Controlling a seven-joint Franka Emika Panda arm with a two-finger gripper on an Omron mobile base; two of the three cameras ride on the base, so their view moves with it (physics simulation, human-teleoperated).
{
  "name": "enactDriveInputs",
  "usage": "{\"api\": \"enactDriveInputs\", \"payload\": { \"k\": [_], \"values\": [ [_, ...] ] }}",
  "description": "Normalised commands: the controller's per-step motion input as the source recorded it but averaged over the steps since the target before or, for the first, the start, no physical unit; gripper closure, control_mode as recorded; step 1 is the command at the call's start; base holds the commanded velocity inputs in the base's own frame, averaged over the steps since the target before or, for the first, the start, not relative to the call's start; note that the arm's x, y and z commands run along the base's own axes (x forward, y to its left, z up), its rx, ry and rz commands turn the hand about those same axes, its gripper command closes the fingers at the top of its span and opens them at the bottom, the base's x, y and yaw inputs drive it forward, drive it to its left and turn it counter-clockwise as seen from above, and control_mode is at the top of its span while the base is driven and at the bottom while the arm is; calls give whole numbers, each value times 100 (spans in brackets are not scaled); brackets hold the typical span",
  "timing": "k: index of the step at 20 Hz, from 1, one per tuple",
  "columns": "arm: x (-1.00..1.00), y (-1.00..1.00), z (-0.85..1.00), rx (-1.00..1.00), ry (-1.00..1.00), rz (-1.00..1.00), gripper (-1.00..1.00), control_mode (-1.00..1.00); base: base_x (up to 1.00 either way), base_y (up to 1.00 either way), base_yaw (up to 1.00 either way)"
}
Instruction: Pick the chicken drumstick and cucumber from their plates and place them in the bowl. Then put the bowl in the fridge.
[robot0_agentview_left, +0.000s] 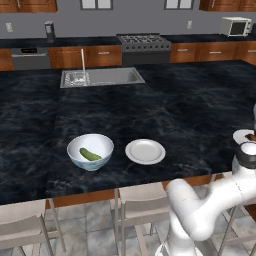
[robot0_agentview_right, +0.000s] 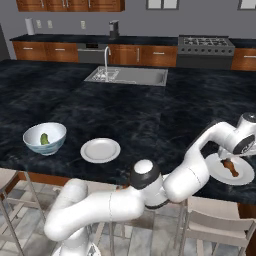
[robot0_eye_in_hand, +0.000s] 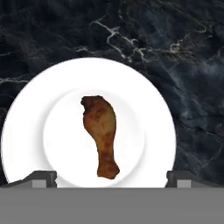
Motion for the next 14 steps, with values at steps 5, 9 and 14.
{"api": "enactDriveInputs", "payload": {
  "k": [5, 9, 14],
  "values": [
    [30, 0, -2, 0, 1, 11, -100, -100, 0, 0, 0],
    [25, -2, -6, 0, 1, 12, -100, -100, 0, 0, 0],
    [16, -13, -13, 0, 0, 12, -100, -100, 0, 0, 0]
  ]
}}
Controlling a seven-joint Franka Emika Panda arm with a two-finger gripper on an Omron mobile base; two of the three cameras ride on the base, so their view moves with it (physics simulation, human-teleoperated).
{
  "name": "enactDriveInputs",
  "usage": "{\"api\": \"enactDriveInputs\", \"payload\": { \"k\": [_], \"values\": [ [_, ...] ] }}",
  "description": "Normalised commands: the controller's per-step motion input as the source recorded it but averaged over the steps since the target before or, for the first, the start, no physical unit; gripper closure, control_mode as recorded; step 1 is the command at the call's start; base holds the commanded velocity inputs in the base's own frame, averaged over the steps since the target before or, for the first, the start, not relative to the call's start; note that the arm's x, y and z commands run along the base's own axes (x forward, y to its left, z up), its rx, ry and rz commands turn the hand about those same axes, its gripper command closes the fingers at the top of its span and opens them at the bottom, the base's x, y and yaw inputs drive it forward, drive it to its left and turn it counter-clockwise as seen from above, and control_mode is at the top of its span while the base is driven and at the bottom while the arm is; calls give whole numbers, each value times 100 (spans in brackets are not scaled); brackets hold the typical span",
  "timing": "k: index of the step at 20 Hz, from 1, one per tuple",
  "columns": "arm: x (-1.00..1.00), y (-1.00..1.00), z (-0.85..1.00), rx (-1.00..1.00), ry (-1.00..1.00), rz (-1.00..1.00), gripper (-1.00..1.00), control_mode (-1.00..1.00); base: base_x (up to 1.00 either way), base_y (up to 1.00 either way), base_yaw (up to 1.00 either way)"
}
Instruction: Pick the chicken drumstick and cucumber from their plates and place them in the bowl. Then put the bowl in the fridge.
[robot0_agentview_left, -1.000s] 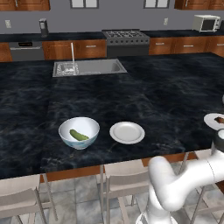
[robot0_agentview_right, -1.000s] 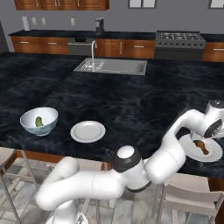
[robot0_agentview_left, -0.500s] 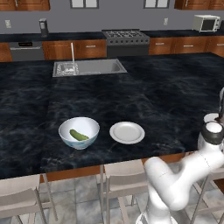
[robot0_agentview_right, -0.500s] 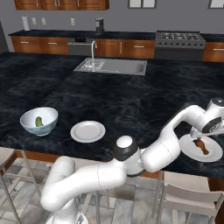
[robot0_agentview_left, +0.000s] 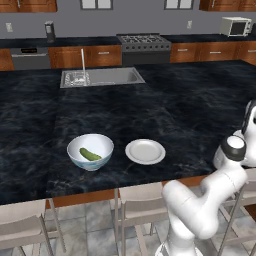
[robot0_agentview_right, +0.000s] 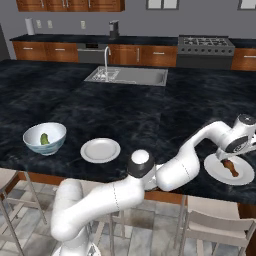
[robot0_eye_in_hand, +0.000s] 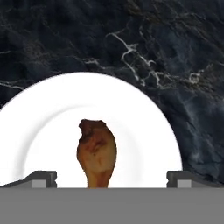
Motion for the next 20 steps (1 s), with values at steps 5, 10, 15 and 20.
{"api": "enactDriveInputs", "payload": {
  "k": [5, 10, 15, 20],
  "values": [
    [22, -16, -4, 0, 8, 11, -100, -100, 0, 0, 0],
    [21, -15, 2, 1, 21, 7, -100, -100, 0, 0, 0],
    [18, -12, 0, 3, 25, 3, -100, -100, 0, 0, 0],
    [15, -23, 0, 8, 19, 1, -100, -100, 0, 0, 0]
  ]
}}
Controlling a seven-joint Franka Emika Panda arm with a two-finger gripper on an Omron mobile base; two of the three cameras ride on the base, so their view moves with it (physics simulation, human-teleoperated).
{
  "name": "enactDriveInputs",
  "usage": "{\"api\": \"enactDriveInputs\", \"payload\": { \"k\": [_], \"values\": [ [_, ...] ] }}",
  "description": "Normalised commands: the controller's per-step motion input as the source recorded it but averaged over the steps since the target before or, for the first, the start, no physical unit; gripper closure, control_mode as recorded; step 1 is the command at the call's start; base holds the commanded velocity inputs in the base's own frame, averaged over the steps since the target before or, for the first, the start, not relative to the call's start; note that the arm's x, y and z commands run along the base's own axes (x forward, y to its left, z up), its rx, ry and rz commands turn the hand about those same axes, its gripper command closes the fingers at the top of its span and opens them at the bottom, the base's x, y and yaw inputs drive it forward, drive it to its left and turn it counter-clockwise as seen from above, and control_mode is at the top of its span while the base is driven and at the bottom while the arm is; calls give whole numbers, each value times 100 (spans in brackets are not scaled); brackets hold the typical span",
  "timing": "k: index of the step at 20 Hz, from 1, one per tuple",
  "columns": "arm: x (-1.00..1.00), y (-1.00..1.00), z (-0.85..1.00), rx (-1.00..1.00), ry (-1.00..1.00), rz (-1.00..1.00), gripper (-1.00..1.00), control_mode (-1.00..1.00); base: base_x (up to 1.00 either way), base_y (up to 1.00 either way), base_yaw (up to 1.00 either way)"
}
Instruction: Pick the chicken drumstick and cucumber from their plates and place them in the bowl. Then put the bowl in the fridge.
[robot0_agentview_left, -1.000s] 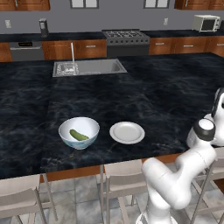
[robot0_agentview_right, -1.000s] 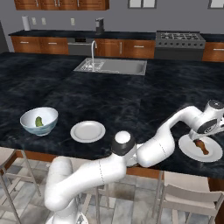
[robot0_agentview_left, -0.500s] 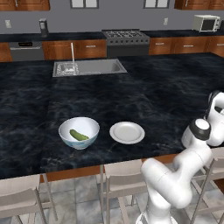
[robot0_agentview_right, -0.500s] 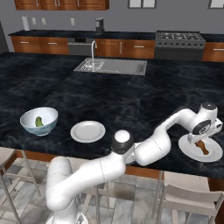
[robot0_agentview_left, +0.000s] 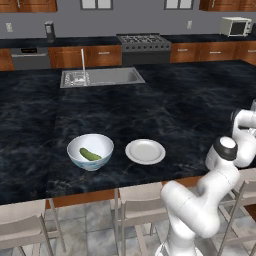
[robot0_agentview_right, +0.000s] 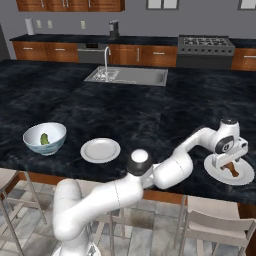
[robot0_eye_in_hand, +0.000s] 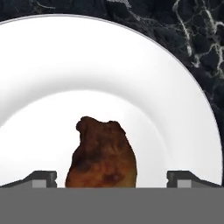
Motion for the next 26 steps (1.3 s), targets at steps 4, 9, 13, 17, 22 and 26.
{"api": "enactDriveInputs", "payload": {
  "k": [4, 9, 13, 17, 22, 26],
  "values": [
    [18, -30, 0, 11, 13, 0, -100, -100, 0, 0, 0],
    [20, -24, 2, 13, 11, 0, -100, -100, 0, 0, 0],
    [16, -25, 6, 16, 13, 1, -100, -100, 0, 0, 0],
    [2, -15, 2, 26, 25, 0, 100, -100, 0, 0, 0],
    [0, -13, 7, 27, 26, 0, 100, -100, 0, 0, 0],
    [0, -8, 41, 24, 20, 1, 100, -100, 0, 0, 0]
  ]
}}
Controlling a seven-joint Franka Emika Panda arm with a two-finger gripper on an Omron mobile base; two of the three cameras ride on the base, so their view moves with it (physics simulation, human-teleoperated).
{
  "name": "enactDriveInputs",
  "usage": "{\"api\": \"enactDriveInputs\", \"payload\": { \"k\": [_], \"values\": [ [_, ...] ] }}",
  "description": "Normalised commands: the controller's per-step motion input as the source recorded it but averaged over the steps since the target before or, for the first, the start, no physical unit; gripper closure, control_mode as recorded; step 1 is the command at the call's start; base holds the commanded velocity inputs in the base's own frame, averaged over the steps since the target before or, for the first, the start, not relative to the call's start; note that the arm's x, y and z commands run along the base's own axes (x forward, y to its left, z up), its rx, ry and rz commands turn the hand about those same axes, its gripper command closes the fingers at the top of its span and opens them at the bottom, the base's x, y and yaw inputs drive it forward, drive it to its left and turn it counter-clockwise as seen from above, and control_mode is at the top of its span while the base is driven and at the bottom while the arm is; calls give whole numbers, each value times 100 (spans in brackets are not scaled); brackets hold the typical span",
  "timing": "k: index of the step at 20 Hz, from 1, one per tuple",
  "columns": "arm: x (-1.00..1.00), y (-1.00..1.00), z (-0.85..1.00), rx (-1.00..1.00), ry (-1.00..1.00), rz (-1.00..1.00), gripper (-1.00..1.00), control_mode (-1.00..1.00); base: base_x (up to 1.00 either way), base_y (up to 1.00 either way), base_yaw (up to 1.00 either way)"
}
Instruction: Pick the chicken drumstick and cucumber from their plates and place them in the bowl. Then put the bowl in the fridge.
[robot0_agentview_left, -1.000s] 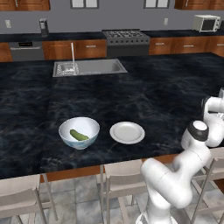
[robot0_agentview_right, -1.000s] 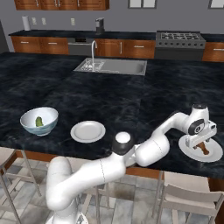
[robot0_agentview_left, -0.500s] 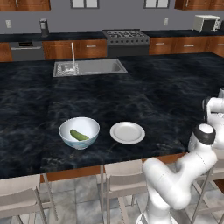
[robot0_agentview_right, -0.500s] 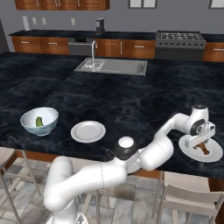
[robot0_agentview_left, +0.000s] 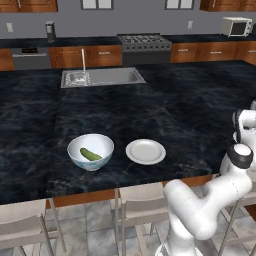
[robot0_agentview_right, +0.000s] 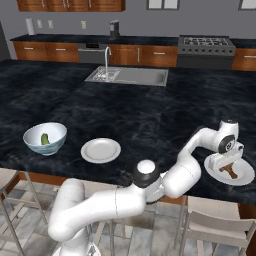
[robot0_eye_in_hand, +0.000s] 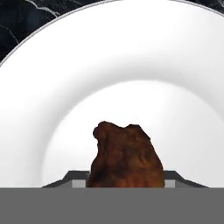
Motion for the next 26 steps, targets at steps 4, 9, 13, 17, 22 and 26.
{"api": "enactDriveInputs", "payload": {
  "k": [4, 9, 13, 17, 22, 26],
  "values": [
    [0, 0, 69, 23, 18, 2, 100, -100, 0, 0, 0],
    [-8, 20, 60, 21, 8, 6, 100, -100, 0, 0, 0],
    [-15, 42, 37, 16, 0, 10, 100, -100, 0, 0, 0],
    [-11, 60, 18, 6, 0, 12, 100, -100, 0, 0, 0],
    [-2, 66, 22, 0, 0, 13, 100, -100, 0, 0, 0],
    [0, 66, 27, -2, 0, 13, 100, -100, 0, 0, 0]
  ]
}}
